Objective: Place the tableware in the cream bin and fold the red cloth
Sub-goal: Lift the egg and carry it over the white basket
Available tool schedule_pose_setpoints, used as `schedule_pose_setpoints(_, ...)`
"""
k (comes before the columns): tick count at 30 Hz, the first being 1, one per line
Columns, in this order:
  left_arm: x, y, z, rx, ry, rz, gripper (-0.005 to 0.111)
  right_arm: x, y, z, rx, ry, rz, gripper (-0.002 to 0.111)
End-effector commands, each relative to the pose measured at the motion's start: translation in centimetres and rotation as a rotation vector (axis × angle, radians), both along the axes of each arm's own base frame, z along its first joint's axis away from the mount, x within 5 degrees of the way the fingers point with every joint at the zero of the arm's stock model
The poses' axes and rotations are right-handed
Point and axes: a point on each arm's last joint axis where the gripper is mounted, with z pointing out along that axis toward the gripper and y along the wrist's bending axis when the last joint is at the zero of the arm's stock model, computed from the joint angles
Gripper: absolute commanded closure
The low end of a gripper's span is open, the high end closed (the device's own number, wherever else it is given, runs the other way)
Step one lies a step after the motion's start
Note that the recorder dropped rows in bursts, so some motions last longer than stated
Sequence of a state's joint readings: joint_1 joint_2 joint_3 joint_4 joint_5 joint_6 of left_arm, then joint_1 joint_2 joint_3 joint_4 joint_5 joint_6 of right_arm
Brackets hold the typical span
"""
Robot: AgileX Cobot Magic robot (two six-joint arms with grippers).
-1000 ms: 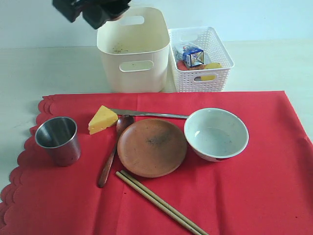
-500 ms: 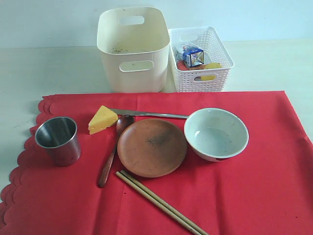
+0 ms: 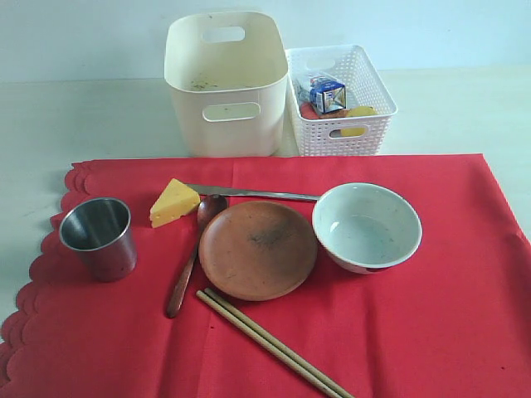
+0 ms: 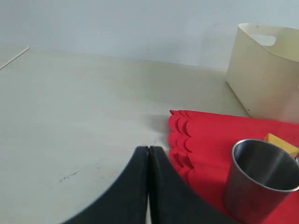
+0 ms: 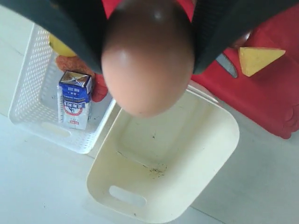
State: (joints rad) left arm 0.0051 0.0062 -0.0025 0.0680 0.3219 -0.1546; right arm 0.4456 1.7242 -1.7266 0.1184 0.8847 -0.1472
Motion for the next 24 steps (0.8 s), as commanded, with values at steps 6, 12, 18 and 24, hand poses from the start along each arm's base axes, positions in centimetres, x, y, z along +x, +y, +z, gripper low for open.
schedule_pose_setpoints(6, 0.0, 0.0, 0.0, -0.002, -0.007, -0.006, 0.106, 4.6, -2.9, -3.8, 0.063, 0.049, -0.086, 0.108)
schedule_pose_setpoints(12, 0.0, 0.0, 0.0, -0.002, -0.007, -0.006, 0.106, 6.8, -4.2, -6.1, 0.071, 0.055, -0.141, 0.108)
schedule_pose_setpoints(18, 0.0, 0.0, 0.0, -0.002, -0.007, -0.006, 0.106, 8.5, -4.1, -8.7, 0.058, 0.045, -0.158, 0.108)
schedule_pose_setpoints(24, 0.0, 0.0, 0.0, -0.002, -0.007, -0.006, 0.106, 10.0, -3.8, -11.9, 0.045, 0.067, -0.170, 0.108)
